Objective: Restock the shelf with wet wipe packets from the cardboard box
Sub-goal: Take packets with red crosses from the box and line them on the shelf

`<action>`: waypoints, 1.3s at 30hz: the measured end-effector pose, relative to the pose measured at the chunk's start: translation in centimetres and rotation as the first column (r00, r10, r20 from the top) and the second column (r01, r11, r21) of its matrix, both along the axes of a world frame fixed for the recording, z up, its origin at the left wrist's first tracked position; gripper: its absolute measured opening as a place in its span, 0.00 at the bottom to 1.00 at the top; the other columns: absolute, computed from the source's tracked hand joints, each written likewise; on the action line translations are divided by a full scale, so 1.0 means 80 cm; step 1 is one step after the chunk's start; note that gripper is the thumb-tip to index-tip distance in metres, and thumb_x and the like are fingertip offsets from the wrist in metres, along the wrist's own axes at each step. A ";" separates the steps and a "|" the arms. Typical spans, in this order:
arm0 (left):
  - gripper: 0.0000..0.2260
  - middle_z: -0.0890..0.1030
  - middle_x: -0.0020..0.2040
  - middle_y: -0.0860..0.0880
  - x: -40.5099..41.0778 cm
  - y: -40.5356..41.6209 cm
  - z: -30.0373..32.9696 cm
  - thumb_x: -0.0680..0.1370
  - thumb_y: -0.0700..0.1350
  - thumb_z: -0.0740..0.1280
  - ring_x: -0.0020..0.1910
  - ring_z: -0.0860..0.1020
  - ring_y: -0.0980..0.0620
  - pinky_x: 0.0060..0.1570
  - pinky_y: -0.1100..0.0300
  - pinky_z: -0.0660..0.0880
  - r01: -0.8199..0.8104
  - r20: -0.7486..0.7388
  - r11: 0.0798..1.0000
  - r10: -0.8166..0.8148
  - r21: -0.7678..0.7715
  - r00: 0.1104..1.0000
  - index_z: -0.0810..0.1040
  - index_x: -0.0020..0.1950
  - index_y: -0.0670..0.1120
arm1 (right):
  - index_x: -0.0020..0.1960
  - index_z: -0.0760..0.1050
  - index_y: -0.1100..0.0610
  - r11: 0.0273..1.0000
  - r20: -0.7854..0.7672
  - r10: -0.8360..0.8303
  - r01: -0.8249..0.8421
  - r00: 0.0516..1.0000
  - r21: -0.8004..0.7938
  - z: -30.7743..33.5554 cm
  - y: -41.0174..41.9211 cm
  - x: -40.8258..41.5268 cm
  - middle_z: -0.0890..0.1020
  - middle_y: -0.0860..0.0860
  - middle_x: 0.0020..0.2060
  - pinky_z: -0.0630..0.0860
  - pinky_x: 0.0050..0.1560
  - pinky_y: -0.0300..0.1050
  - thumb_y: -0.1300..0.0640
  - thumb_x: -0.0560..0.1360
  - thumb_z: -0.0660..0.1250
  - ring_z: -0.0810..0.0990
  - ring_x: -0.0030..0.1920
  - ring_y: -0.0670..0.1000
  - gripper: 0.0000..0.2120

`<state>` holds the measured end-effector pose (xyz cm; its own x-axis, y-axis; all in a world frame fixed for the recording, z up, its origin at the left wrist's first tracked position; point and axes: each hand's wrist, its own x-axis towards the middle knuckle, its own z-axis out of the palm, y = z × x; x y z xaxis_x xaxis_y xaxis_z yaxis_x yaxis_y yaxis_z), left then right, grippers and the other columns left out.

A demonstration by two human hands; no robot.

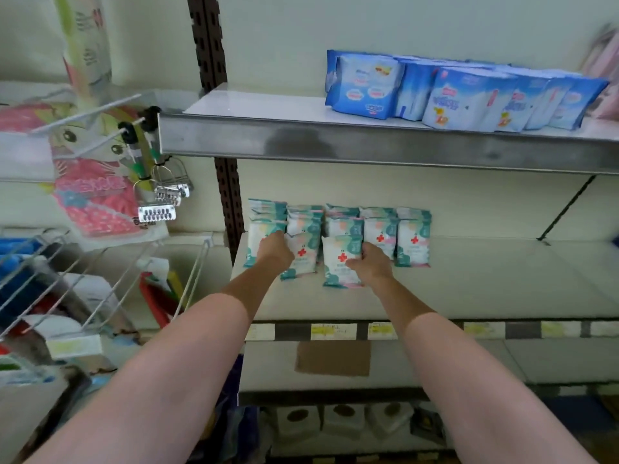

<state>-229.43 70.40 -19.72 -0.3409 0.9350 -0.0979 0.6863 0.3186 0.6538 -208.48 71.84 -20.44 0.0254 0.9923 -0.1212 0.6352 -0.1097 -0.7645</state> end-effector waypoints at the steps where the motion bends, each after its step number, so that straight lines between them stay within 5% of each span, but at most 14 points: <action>1: 0.11 0.79 0.54 0.41 -0.002 0.006 -0.001 0.76 0.36 0.67 0.53 0.78 0.42 0.50 0.50 0.78 0.007 0.000 1.000 -0.007 -0.009 1.000 0.74 0.58 0.41 | 0.69 0.72 0.58 1.000 -0.004 -0.021 0.021 1.000 -0.004 -0.003 0.002 0.000 0.80 0.54 0.61 0.71 0.48 0.40 0.58 0.77 0.70 0.78 0.55 0.54 0.21; 7: 0.16 0.80 0.54 0.44 -0.004 0.042 0.006 0.73 0.34 0.68 0.50 0.77 0.44 0.38 0.58 0.72 0.042 -0.005 0.999 -0.042 0.005 0.999 0.75 0.60 0.43 | 0.64 0.72 0.59 0.995 0.054 -0.088 0.086 0.995 0.047 -0.010 0.037 -0.004 0.80 0.56 0.58 0.69 0.47 0.42 0.58 0.78 0.68 0.79 0.55 0.56 0.17; 14: 0.17 0.78 0.53 0.43 0.006 0.056 0.003 0.75 0.35 0.66 0.52 0.79 0.43 0.46 0.50 0.80 0.014 -0.173 0.999 -0.020 -0.035 0.985 0.71 0.63 0.43 | 0.67 0.69 0.62 0.998 0.131 -0.065 0.063 0.989 0.017 -0.013 0.072 -0.010 0.78 0.58 0.61 0.70 0.48 0.43 0.60 0.79 0.67 0.78 0.59 0.58 0.18; 19: 0.17 0.78 0.54 0.42 0.016 0.059 0.009 0.77 0.34 0.63 0.52 0.79 0.43 0.46 0.52 0.77 -0.010 -0.279 0.999 -0.004 -0.048 0.960 0.69 0.65 0.41 | 0.70 0.65 0.62 0.994 0.178 -0.069 0.082 0.982 -0.068 -0.015 0.080 -0.009 0.76 0.59 0.64 0.70 0.38 0.42 0.58 0.78 0.69 0.78 0.59 0.58 0.24; 24: 0.25 0.77 0.57 0.42 0.023 0.050 0.013 0.76 0.34 0.64 0.55 0.78 0.42 0.49 0.49 0.78 0.052 -0.375 0.999 -0.055 -0.018 0.926 0.62 0.72 0.43 | 0.73 0.62 0.62 0.992 0.176 -0.092 0.105 0.980 -0.068 -0.012 0.077 -0.008 0.76 0.59 0.65 0.72 0.40 0.43 0.58 0.77 0.70 0.79 0.59 0.58 0.29; 27: 0.26 0.74 0.61 0.42 0.021 0.045 0.014 0.75 0.32 0.64 0.58 0.76 0.41 0.49 0.49 0.76 0.100 -0.405 0.995 -0.085 0.015 0.910 0.63 0.72 0.44 | 0.77 0.55 0.61 0.994 0.199 -0.100 0.108 0.975 -0.027 -0.006 0.072 -0.009 0.72 0.60 0.69 0.79 0.50 0.50 0.60 0.76 0.71 0.78 0.62 0.60 0.36; 29: 0.28 0.73 0.63 0.42 0.021 0.043 0.014 0.75 0.32 0.64 0.60 0.75 0.41 0.51 0.49 0.75 0.118 -0.417 0.993 -0.096 0.026 0.904 0.62 0.74 0.44 | 0.76 0.56 0.60 0.995 0.229 -0.091 0.095 0.969 -0.007 -0.003 0.068 -0.010 0.70 0.60 0.69 0.80 0.56 0.54 0.60 0.75 0.71 0.77 0.62 0.61 0.35; 39: 0.22 0.74 0.60 0.43 0.018 0.021 0.021 0.76 0.36 0.64 0.58 0.74 0.43 0.51 0.50 0.75 0.177 -0.483 0.984 -0.141 0.029 0.864 0.66 0.69 0.44 | 0.73 0.62 0.61 0.999 0.229 -0.039 0.044 0.973 -0.018 0.000 0.038 -0.019 0.72 0.59 0.65 0.76 0.53 0.48 0.62 0.75 0.68 0.76 0.62 0.59 0.29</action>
<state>-228.01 72.09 -18.00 -0.1752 0.9788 0.1060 0.9573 0.1442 0.2505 -210.02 74.90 -20.45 0.0962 0.9868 -0.1300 0.7876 -0.1553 -0.5963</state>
